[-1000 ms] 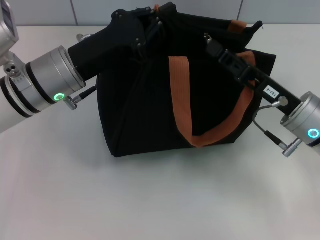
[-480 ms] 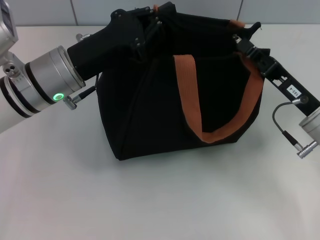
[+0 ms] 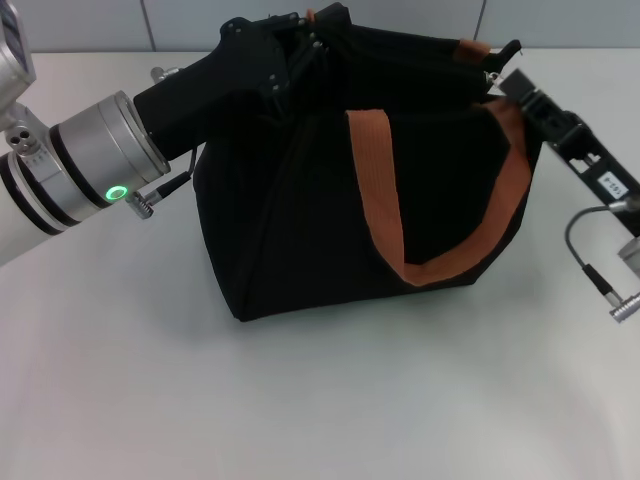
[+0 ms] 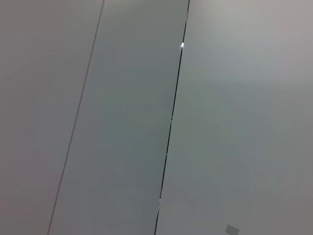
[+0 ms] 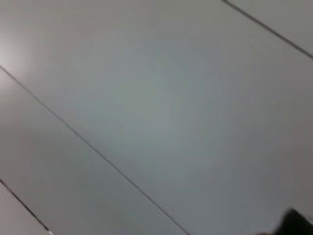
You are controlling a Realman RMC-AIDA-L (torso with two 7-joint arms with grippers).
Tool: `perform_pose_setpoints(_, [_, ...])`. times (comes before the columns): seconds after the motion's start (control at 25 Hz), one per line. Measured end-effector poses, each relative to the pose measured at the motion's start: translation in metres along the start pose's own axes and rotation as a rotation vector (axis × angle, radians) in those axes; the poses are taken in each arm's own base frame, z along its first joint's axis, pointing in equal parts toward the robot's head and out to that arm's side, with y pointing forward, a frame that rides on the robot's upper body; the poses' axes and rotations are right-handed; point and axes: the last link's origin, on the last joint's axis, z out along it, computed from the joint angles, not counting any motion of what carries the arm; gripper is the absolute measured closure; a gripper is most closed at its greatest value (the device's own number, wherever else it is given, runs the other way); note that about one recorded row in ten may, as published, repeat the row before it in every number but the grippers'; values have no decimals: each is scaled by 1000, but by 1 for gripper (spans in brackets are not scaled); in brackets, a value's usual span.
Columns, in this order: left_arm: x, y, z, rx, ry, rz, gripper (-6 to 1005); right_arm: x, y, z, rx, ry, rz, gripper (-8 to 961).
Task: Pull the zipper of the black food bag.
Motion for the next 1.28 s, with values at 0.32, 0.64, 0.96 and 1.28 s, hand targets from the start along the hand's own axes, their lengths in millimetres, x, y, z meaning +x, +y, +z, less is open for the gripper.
perform_pose_setpoints(0.32, [0, -3, -5, 33, 16, -4, 886, -5, 10, -20, -29, -131, -125, 903])
perform_pose_setpoints(0.64, [2, -10, -7, 76, 15, 48, 881, -2, 16, -21, -50, -141, -164, 777])
perform_pose_setpoints(0.96, [13, -12, -29, 138, 127, 25, 845, -1, 16, -21, -53, -140, -163, 424])
perform_pose_setpoints(1.28, [46, 2, -54, 9, 267, -60, 586, -1, 19, -18, -74, -141, -198, 152])
